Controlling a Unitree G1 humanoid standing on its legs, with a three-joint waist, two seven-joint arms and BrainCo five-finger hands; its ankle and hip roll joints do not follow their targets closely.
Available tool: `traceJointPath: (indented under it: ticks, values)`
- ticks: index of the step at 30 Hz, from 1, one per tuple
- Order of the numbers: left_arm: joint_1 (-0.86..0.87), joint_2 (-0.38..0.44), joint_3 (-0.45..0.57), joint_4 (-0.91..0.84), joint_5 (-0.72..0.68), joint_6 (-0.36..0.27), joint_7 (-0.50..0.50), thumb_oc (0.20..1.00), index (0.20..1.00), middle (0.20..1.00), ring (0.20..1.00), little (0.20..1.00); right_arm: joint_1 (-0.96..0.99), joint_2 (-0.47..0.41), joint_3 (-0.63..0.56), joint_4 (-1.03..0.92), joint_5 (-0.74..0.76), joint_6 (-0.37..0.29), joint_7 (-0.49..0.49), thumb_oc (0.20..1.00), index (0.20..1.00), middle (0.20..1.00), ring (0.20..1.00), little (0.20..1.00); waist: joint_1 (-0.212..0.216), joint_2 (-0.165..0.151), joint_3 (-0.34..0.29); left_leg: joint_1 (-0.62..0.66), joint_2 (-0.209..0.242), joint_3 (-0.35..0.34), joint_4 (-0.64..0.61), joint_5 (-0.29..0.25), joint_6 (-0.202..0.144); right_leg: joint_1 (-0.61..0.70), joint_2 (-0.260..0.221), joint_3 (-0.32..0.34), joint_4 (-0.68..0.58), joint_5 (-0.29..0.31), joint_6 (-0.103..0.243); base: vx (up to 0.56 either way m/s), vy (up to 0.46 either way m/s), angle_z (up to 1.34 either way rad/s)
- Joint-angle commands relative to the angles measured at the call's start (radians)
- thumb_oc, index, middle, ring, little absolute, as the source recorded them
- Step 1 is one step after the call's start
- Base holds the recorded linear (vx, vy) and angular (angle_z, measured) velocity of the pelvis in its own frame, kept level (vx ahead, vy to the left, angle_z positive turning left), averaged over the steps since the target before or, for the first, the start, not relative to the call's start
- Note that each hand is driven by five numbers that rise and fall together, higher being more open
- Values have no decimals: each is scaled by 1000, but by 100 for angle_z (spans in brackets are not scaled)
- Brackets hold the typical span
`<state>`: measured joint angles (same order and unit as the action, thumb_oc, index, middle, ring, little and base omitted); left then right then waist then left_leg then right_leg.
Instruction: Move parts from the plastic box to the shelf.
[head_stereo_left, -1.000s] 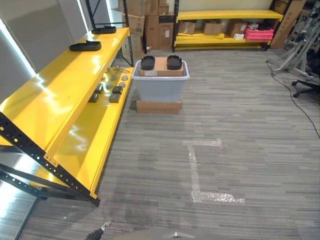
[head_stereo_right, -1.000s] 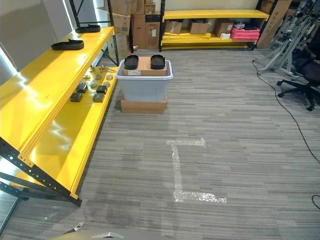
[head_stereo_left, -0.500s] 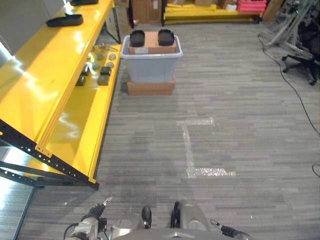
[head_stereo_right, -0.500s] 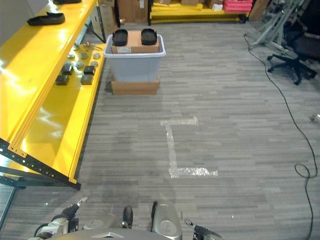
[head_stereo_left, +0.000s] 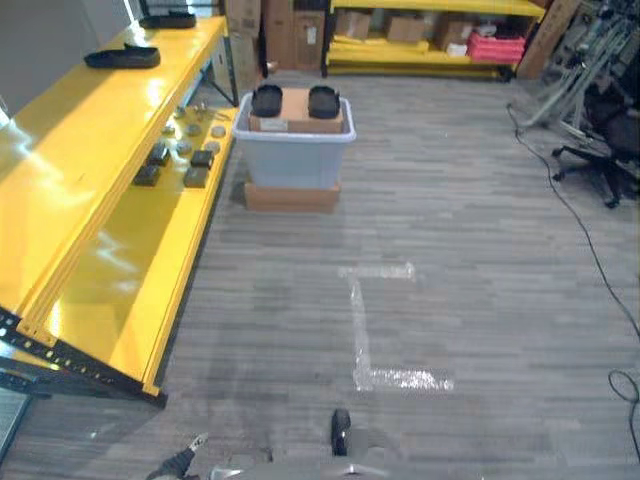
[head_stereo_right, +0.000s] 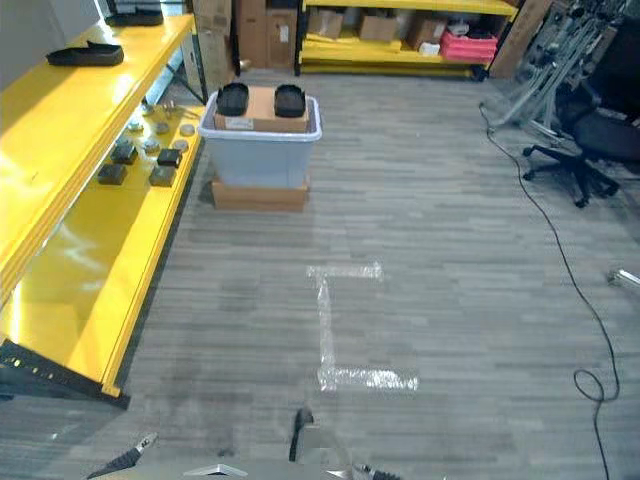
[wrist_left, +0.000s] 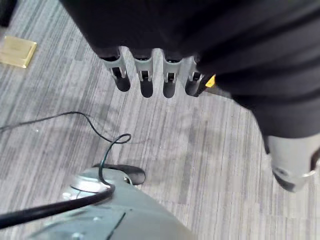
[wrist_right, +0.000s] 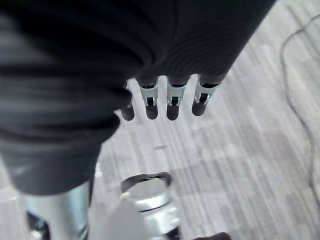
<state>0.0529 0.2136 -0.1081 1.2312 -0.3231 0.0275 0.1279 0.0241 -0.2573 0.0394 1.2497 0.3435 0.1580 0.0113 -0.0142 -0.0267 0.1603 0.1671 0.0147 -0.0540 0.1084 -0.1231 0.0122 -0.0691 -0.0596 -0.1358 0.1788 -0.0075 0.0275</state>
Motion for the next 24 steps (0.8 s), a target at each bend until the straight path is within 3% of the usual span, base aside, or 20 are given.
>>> traceJointPath:
  ticks: [1, 2, 3, 4, 5, 6, 7, 8, 9, 10, 11, 14, 15, 16, 17, 18, 19, 21, 22, 24]
  values:
    - [-44, 23, 45, -40, -46, -14, 24, 1000, 1000, 1000, 1000, 1000, 3, -42, 49, -12, -74, 34, -6, 1000, 1000, 1000, 1000, 1000, -13, -41, 9, -34, 19, 71, 401, 134, -45, -14, -25, 43, -150, 165, 60, 411, -319, 15]
    - [-51, 23, 59, -56, -52, 1, 32, 1000, 1000, 1000, 1000, 1000, 14, -54, 53, -27, -86, 43, -15, 1000, 1000, 1000, 1000, 1000, -8, -58, 15, -185, 35, 87, 621, 180, -53, 17, -16, 35, -162, 147, 26, 413, -311, 12]
    - [-62, 23, 61, -62, -49, 3, 32, 1000, 1000, 1000, 1000, 1000, 24, -65, 52, -36, -73, 47, -23, 1000, 1000, 1000, 1000, 1000, 1, -55, 30, -322, 17, 96, 700, 174, -42, 41, -3, 26, -166, 132, 12, 390, -222, 26]
    - [-69, 25, 57, -64, -59, -2, 32, 1000, 1000, 1000, 1000, 1000, 29, -73, 49, -39, -72, 46, -22, 1000, 1000, 1000, 1000, 1000, 9, -54, 43, -399, -14, 110, 686, 174, -36, 61, 4, 28, -169, 120, 8, 310, -52, 41]
    - [-71, 27, 61, -67, -76, -8, 34, 1000, 1000, 1000, 1000, 1000, 30, -75, 44, -40, -80, 45, -17, 1000, 1000, 1000, 1000, 1000, 22, -48, 57, -430, -44, 140, 598, 170, -32, 79, 15, 33, -168, 106, 11, 400, 41, 38]
    - [-67, 34, 70, -69, -94, -16, 34, 1000, 1000, 1000, 1000, 1000, 28, -74, 46, -41, -87, 50, -13, 1000, 1000, 1000, 1000, 1000, 38, -36, 65, -442, -61, 167, 421, 187, -29, 90, 33, 40, -160, 90, 19, 415, 72, -7]
    - [-63, 37, 74, -68, -99, -20, 34, 1000, 1000, 1000, 1000, 1000, 29, -73, 47, -40, -91, 49, -15, 1000, 1000, 1000, 1000, 1000, 44, -34, 68, -439, -64, 172, 355, 200, -31, 97, 38, 43, -159, 84, 22, 806, 181, -44]
    - [-49, 46, 77, -63, -98, -26, 36, 1000, 1000, 1000, 1000, 1000, 41, -76, 65, -37, -75, 38, -19, 1000, 1000, 1000, 1000, 1000, 79, 5, 65, -476, -34, 157, -13, 327, -52, 137, 90, 63, -128, 40, 19, 842, 193, -95]
    - [-42, 47, 78, -57, -106, -30, 35, 1000, 1000, 1000, 1000, 1000, 51, -81, 74, -43, -75, 30, -14, 1000, 1000, 1000, 1000, 1000, 95, 11, 69, -505, -28, 142, -96, 357, -65, 163, 99, 74, -114, 20, 15, 1155, 291, -91]
    - [-27, 49, 96, -57, -108, -33, 32, 1000, 1000, 1000, 1000, 1000, 70, -91, 86, -76, -88, 21, -8, 1000, 1000, 1000, 1000, 1000, 113, 13, 83, -544, -22, 128, -95, 375, -78, 203, 93, 73, -75, -33, 12, 941, 295, -90]
    - [-11, 46, 118, -66, -108, -34, 31, 1000, 1000, 1000, 1000, 1000, 52, -94, 102, -90, -92, 28, -11, 1000, 1000, 1000, 1000, 1000, 126, 11, 72, -535, -11, 157, -68, 338, -57, 223, 70, 72, -43, -83, 22, 850, 291, -68]
    - [4, 50, 128, -78, -81, -27, 35, 1000, 1000, 1000, 1000, 1000, 28, -80, 101, -115, -77, 40, -16, 1000, 1000, 1000, 1000, 1000, 148, -1, 54, -507, -17, 177, 17, 306, -24, 288, 17, 41, 37, -143, 46, 644, 234, -46]
    - [2, 60, 117, -93, -105, -12, 32, 1000, 1000, 1000, 1000, 1000, 28, -68, 101, -161, -54, 68, -32, 1000, 1000, 1000, 1000, 1000, 152, -11, 39, -475, -46, 186, 40, 274, 10, 295, -36, 8, 144, -101, 76, 494, 220, -1]
    - [1, 60, 115, -95, -107, -11, 29, 1000, 1000, 1000, 1000, 1000, 30, -66, 100, -170, -51, 69, -34, 1000, 1000, 1000, 1000, 1000, 154, -9, 34, -471, -49, 186, 42, 269, 16, 292, -41, 4, 163, -87, 81, 483, 261, 0]
    - [-1, 61, 106, -107, -104, -5, 23, 1000, 1000, 1000, 1000, 1000, 35, -57, 100, -202, -50, 85, -39, 1000, 1000, 1000, 1000, 1000, 152, -11, 28, -445, -70, 186, 35, 251, 37, 270, -72, -6, 260, -44, 102, 274, 193, -29]
    - [-3, 59, 101, -114, -97, -6, 21, 1000, 1000, 1000, 1000, 1000, 41, -52, 101, -224, -51, 94, -45, 1000, 1000, 1000, 1000, 1000, 152, -5, 25, -425, -80, 186, 27, 240, 49, 249, -90, -13, 344, -9, 112, 426, 328, -38]
    - [-11, 54, 80, -141, -117, 4, 45, 1000, 1000, 1000, 1000, 1000, 39, -42, 113, -268, -43, 119, -66, 1000, 1000, 1000, 1000, 1000, 147, 14, 27, -366, -95, 180, -1, 212, 73, 147, -128, -16, 482, 66, 121, 305, 248, -29]
    - [-21, 55, 69, -155, -143, 8, 65, 1000, 1000, 1000, 1000, 1000, 30, -39, 124, -277, -35, 129, -71, 1000, 1000, 1000, 1000, 1000, 143, 22, 34, -340, -98, 172, -14, 199, 80, 85, -123, -24, 499, 67, 115, 254, 117, 13]
    - [-32, 60, 63, -164, -154, 16, 75, 1000, 1000, 1000, 1000, 1000, 21, -35, 134, -270, -34, 120, -63, 1000, 1000, 1000, 1000, 1000, 138, 29, 44, -313, -97, 155, -28, 196, 80, 30, -99, -41, 475, 48, 102, 252, -29, 29]
    - [-54, 62, 64, -160, -145, 20, 88, 1000, 1000, 1000, 1000, 1000, 15, -32, 139, -252, -33, 102, -43, 1000, 1000, 1000, 1000, 1000, 126, 28, 54, -272, -100, 120, -44, 187, 73, -30, -52, -74, 325, 48, 96, 286, -135, 22]
